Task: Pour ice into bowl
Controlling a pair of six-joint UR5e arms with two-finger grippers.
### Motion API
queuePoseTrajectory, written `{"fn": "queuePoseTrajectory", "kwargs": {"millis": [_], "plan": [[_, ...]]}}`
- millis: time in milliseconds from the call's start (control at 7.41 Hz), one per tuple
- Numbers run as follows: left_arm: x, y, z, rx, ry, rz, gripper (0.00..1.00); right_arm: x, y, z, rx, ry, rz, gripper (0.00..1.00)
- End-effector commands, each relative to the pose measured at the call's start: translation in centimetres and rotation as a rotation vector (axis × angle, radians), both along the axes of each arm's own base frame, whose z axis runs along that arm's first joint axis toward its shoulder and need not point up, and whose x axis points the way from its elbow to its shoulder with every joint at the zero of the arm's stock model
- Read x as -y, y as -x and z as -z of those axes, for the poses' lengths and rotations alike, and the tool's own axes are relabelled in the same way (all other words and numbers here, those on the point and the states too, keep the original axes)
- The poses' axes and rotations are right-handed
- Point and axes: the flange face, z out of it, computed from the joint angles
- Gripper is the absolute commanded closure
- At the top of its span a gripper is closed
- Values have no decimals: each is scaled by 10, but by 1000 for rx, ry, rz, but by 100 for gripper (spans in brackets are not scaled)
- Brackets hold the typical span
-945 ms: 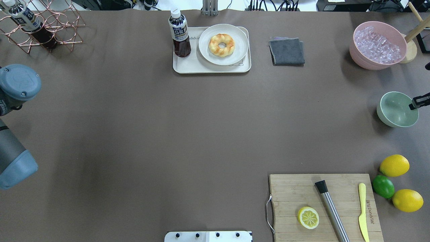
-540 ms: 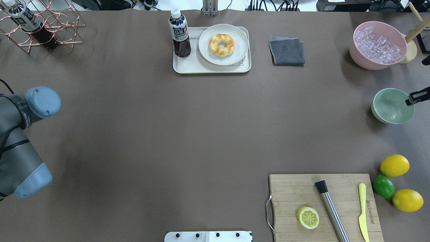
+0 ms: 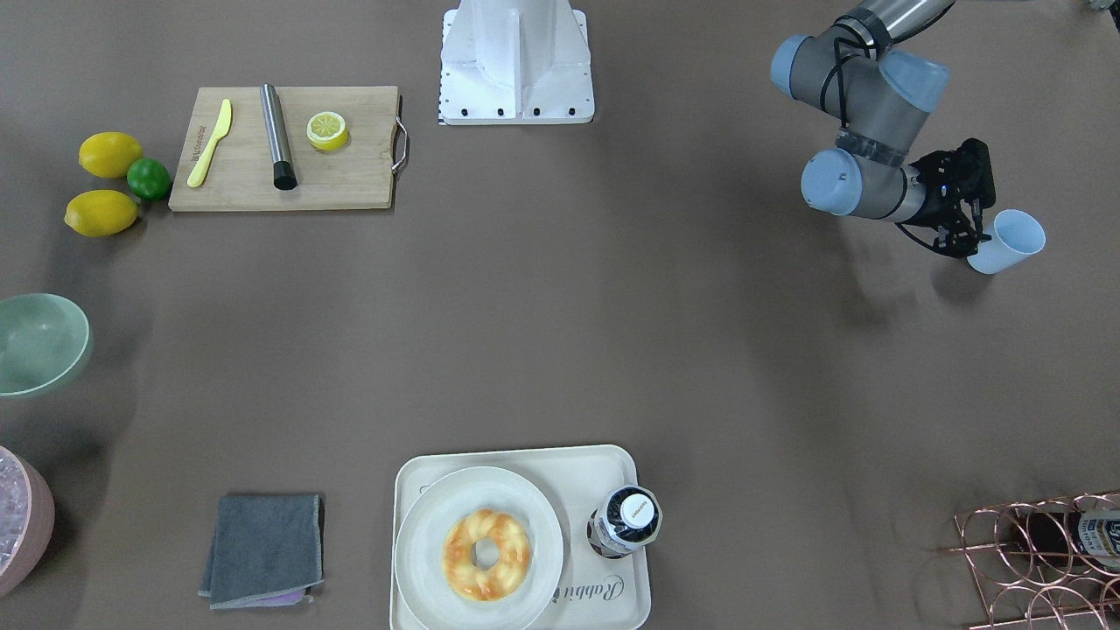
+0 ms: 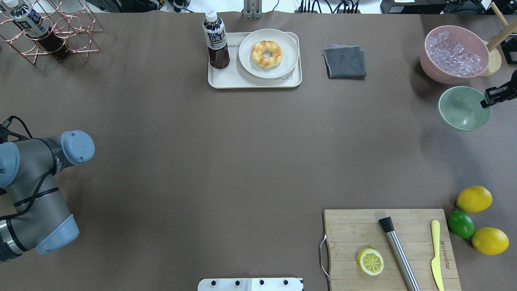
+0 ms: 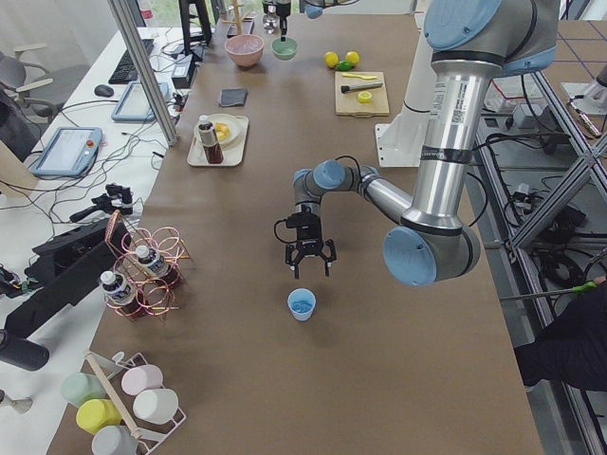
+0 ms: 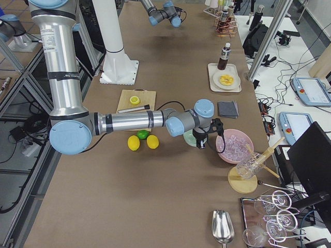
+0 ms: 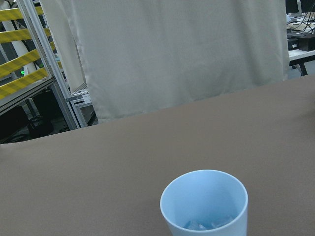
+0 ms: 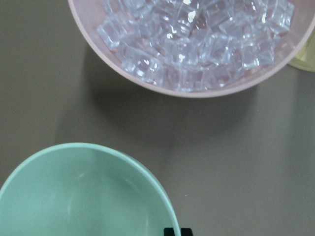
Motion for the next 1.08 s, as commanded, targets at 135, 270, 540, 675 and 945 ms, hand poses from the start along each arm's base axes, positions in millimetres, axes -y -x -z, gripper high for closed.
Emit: {"fn": "queuePoseTrajectory", "kwargs": {"millis": [135, 270, 540, 675, 945], "plan": [[19, -32, -9, 72, -29, -47, 3, 24, -6, 100, -12, 46, -24, 100], [20, -32, -9, 74, -32, -55, 3, 32, -4, 129, -20, 62, -27, 100], [22, -32, -30, 110, -24, -61, 3, 49, 4, 172, -29, 89, -35, 100], [23, -34, -38, 108, -26, -60, 3, 55, 14, 191, -24, 111, -56, 100], [24, -35, -50, 117, -23, -61, 3, 62, 53, 224, -34, 153, -92, 100]]}}
